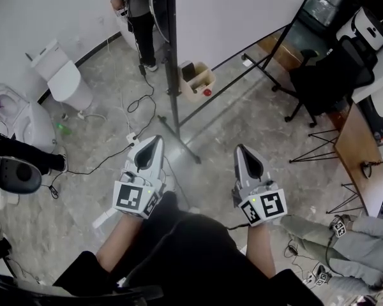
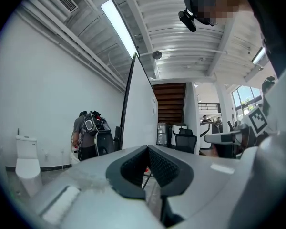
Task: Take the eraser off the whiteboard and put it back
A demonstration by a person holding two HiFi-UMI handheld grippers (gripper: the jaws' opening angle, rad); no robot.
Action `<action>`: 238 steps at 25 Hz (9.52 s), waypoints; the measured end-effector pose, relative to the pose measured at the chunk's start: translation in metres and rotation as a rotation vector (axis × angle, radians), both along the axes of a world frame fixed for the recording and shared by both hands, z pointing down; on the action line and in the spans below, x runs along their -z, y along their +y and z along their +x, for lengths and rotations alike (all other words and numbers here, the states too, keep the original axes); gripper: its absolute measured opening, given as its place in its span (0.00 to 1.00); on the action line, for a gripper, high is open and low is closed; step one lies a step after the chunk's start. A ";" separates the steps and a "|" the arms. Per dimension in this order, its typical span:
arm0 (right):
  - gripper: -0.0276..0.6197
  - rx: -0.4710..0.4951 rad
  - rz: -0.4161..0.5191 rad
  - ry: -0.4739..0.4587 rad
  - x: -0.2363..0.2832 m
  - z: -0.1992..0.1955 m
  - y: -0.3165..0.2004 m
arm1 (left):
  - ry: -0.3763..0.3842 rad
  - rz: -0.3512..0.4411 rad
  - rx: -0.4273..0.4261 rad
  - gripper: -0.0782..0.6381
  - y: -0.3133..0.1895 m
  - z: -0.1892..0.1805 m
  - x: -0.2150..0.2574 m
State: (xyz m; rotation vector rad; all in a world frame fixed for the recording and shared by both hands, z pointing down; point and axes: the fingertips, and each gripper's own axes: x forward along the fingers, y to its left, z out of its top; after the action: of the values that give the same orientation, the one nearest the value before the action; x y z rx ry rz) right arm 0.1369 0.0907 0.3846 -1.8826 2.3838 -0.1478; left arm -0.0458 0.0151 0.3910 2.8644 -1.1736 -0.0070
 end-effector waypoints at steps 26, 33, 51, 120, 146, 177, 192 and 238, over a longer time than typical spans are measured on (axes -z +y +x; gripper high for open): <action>0.06 -0.123 -0.017 0.043 0.007 -0.056 -0.150 | 0.023 -0.017 -0.165 0.12 -0.159 -0.031 0.000; 0.06 -0.110 -0.019 0.063 0.009 -0.048 -0.183 | 0.027 -0.024 -0.160 0.12 -0.178 -0.027 0.002; 0.06 0.145 -0.088 0.155 -0.027 -0.028 -0.283 | 0.014 -0.029 -0.029 0.12 -0.202 0.015 -0.002; 0.42 0.206 -0.126 0.242 -0.066 -0.031 -0.336 | -0.006 -0.046 0.188 0.12 -0.207 -0.028 -0.008; 0.42 0.020 -0.013 0.184 -0.002 -0.002 -0.250 | 0.000 -0.022 -0.059 0.12 -0.196 0.016 -0.003; 0.42 -0.078 0.049 0.164 0.030 0.014 -0.187 | -0.010 0.004 -0.136 0.12 -0.194 0.033 0.009; 0.42 -0.053 0.045 0.170 0.027 0.013 -0.190 | 0.000 -0.002 -0.127 0.11 -0.187 0.035 0.006; 0.42 0.212 -0.007 0.191 -0.015 -0.008 -0.315 | 0.000 -0.039 0.143 0.12 -0.214 -0.002 -0.008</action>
State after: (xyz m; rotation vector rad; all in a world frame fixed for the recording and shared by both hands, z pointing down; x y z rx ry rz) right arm 0.1288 -0.2240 0.3999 -1.7126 2.7101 0.0087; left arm -0.0473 -0.1985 0.3988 2.7411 -1.3604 0.0098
